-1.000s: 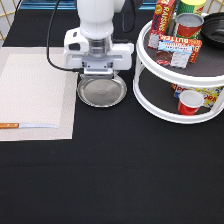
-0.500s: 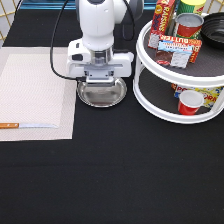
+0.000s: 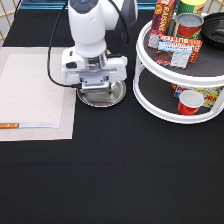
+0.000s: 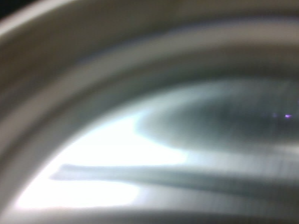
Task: Arrange plate and fork
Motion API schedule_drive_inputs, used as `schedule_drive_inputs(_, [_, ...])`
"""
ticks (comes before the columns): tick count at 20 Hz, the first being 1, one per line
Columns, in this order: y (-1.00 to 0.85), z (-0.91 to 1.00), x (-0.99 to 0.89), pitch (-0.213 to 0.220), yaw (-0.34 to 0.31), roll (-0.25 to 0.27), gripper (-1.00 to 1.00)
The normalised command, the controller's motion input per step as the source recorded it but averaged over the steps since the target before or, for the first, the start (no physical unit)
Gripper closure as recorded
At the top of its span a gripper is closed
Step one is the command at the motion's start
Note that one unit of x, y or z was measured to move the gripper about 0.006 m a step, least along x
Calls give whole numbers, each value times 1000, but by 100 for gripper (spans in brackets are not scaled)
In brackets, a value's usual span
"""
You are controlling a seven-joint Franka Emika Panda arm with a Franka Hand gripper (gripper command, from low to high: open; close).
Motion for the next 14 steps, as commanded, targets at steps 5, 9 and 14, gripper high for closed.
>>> schedule_drive_inputs(5, [-373, 131, 499, 107, -20, 130, -100])
schedule_drive_inputs(9, [-371, 195, 443, 128, -70, 72, -100])
schedule_drive_inputs(14, [-375, 113, 352, 118, -129, 17, -100])
